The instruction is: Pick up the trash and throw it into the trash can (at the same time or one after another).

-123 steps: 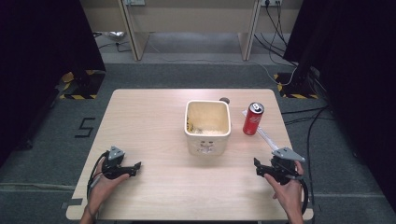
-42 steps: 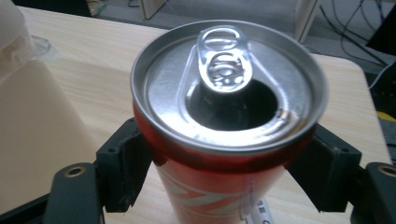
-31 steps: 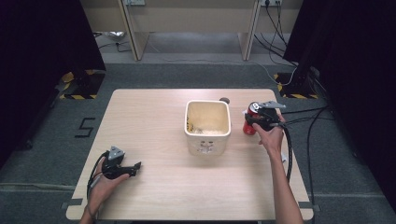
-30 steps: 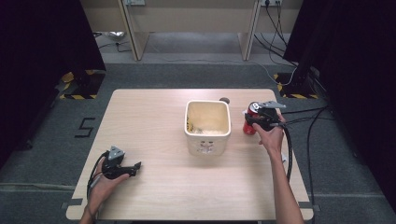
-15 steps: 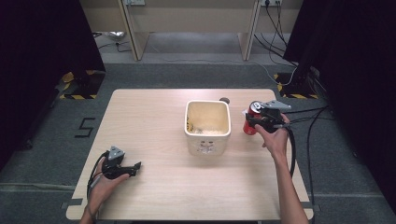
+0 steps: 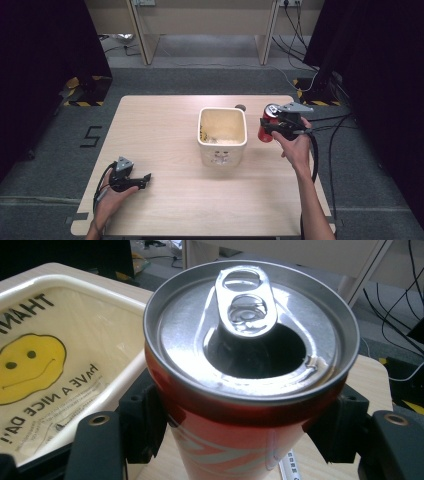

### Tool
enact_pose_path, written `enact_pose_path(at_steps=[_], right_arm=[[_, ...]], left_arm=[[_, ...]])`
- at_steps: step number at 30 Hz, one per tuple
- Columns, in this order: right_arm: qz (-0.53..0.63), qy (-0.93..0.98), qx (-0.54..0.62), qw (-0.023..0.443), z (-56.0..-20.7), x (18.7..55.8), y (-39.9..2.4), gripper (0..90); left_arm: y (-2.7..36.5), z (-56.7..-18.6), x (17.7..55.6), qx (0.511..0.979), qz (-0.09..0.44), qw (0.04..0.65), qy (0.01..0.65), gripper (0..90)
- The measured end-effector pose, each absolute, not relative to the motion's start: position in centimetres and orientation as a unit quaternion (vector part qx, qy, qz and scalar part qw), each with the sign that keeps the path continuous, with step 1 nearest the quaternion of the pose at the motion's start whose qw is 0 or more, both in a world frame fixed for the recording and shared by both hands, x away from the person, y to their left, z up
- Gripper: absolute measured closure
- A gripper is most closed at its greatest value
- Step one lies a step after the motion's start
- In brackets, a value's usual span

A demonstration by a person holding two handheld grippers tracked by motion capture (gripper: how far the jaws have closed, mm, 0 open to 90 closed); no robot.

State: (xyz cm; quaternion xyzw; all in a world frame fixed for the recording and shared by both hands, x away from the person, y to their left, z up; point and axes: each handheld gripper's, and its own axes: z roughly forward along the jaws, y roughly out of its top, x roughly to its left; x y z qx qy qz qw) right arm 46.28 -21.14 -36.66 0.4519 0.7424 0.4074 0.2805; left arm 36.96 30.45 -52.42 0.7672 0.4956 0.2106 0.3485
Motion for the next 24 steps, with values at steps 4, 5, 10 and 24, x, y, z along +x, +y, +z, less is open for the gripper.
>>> enact_pose_path(at_steps=[4,5,10,24], right_arm=[[0.410,0.744,0.449,0.276,-36.2,46.1,-20.9,33.7],[0.409,0.744,0.448,0.279,-36.0,46.1,-20.9,33.7],[0.408,0.745,0.441,0.289,-35.0,45.9,-20.7,33.7],[0.422,0.746,0.416,0.305,-31.9,45.5,-19.5,33.7]], left_arm=[[30.4,-52.4,37.0,0.767,0.211,0.349,0.496,14.8],[30.4,-52.4,37.0,0.767,0.211,0.349,0.496,14.8],[30.4,-52.4,37.0,0.767,0.211,0.349,0.496,14.8],[30.4,-52.4,37.0,0.767,0.211,0.348,0.496,14.8]])
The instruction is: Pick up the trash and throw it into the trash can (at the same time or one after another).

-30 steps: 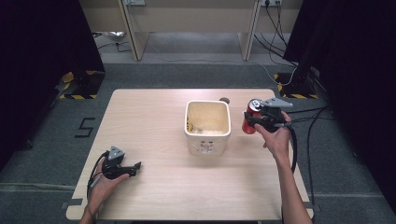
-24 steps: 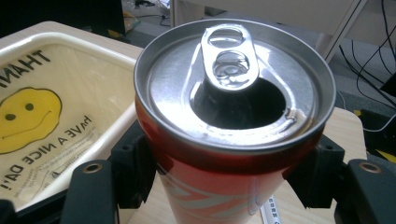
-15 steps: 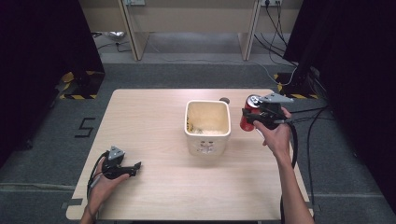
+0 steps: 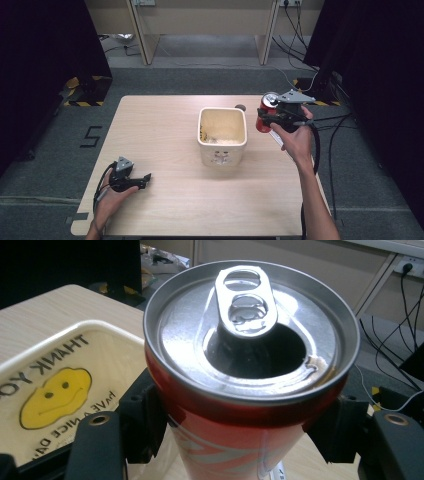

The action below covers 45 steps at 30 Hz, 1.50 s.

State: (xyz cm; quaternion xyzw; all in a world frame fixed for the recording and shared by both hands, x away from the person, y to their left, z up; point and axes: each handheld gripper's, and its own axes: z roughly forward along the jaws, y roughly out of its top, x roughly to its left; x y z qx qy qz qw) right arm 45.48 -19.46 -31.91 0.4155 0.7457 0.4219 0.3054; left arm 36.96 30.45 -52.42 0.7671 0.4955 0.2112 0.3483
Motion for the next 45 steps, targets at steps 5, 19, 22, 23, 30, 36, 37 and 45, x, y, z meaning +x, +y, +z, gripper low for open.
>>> enact_pose_path(at_steps=[5,19,22,23,30,36,37,45], right_arm=[[0.423,0.748,0.412,0.302,-31.3,45.6,-18.9,33.7],[0.440,0.748,0.394,0.302,-29.4,45.3,-17.8,33.7],[0.448,0.749,0.387,0.298,-29.0,45.3,-17.3,33.7],[0.450,0.749,0.385,0.296,-29.0,45.2,-17.1,33.8],[0.449,0.759,0.372,0.289,-29.0,45.3,-15.6,33.7],[0.446,0.768,0.363,0.280,-29.5,45.6,-14.3,33.7],[0.446,0.770,0.361,0.280,-29.6,45.7,-14.1,33.7],[0.456,0.779,0.345,0.258,-30.3,45.8,-12.3,33.7]], left_arm=[[30.4,-52.4,37.0,0.767,0.211,0.348,0.496,14.8],[30.5,-52.4,37.0,0.768,0.211,0.348,0.496,14.8],[30.5,-52.4,37.0,0.768,0.210,0.348,0.496,14.8],[30.5,-52.4,37.0,0.768,0.210,0.348,0.496,14.8],[30.5,-52.4,37.0,0.768,0.210,0.348,0.495,14.8],[30.5,-52.4,37.0,0.768,0.210,0.348,0.495,14.8],[30.5,-52.4,37.0,0.768,0.210,0.348,0.495,14.8],[30.5,-52.4,37.0,0.768,0.210,0.348,0.495,14.8]])
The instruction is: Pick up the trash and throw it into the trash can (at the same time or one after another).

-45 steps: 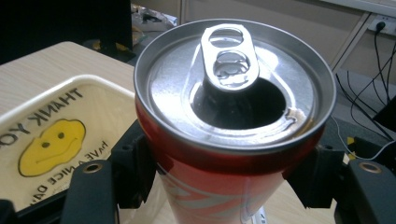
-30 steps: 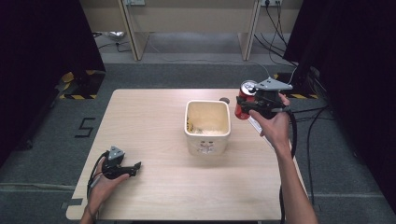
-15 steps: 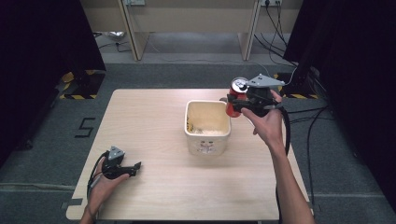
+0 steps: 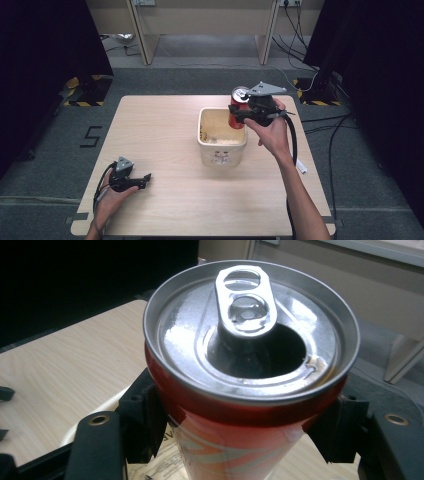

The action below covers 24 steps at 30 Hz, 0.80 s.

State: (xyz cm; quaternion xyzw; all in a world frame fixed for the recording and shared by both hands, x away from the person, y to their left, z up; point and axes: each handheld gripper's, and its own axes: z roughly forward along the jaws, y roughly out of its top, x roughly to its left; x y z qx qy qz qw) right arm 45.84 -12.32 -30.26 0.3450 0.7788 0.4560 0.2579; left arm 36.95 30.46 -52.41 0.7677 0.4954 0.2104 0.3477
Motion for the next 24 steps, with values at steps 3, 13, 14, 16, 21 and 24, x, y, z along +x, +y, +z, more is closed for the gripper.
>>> enact_pose_path(at_steps=[3,13,14,16,21,24], right_arm=[[0.453,0.785,0.339,0.251,-30.7,45.9,-11.5,33.7],[0.444,0.798,0.336,0.231,-32.5,46.7,-9.9,33.7],[0.442,0.800,0.333,0.232,-32.7,46.8,-9.8,33.7],[0.440,0.801,0.334,0.230,-33.0,46.8,-9.5,33.7],[0.435,0.806,0.334,0.224,-33.7,47.1,-9.1,33.7],[0.432,0.808,0.335,0.220,-34.1,47.3,-9.0,33.7]], left_arm=[[30.5,-52.4,37.0,0.768,0.210,0.348,0.495,14.8],[30.5,-52.4,37.0,0.768,0.210,0.348,0.495,14.8],[30.5,-52.4,37.0,0.768,0.210,0.348,0.495,14.8],[30.5,-52.4,37.0,0.768,0.210,0.348,0.495,14.8],[30.5,-52.4,37.0,0.768,0.210,0.348,0.496,14.8],[30.5,-52.4,37.0,0.768,0.210,0.348,0.495,14.8]])
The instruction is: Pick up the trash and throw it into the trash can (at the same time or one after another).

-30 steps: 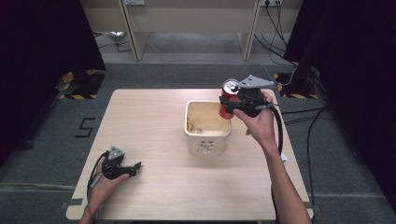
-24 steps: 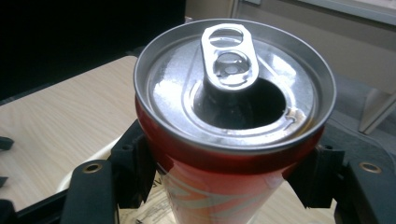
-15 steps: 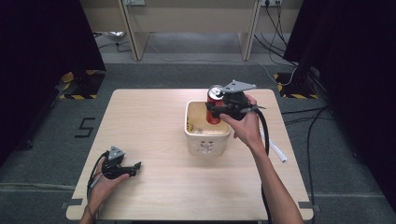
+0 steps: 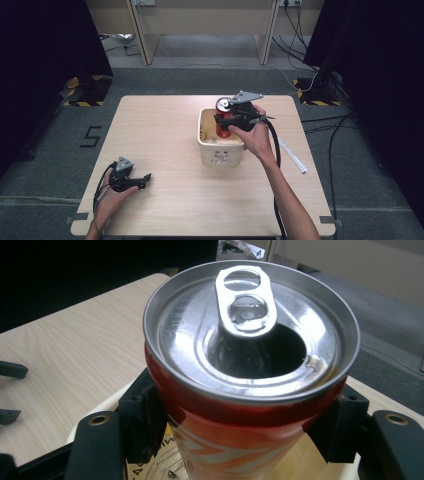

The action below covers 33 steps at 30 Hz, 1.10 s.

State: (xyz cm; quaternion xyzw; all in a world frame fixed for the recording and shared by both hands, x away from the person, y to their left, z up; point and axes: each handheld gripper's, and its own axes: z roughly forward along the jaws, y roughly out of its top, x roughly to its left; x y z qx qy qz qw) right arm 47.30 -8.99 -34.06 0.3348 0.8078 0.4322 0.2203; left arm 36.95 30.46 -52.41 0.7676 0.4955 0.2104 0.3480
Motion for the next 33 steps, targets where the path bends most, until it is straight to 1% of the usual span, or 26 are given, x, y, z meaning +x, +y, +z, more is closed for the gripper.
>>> enact_pose_path(at_steps=[13,33], right_arm=[[0.426,0.811,0.343,0.206,-35.9,48.0,-8.9,33.7],[0.414,0.818,0.352,0.188,-37.6,48.3,-9.2,33.6]], left_arm=[[30.5,-52.4,37.0,0.767,0.211,0.348,0.496,14.8],[30.5,-52.4,37.0,0.767,0.211,0.348,0.495,14.8]])
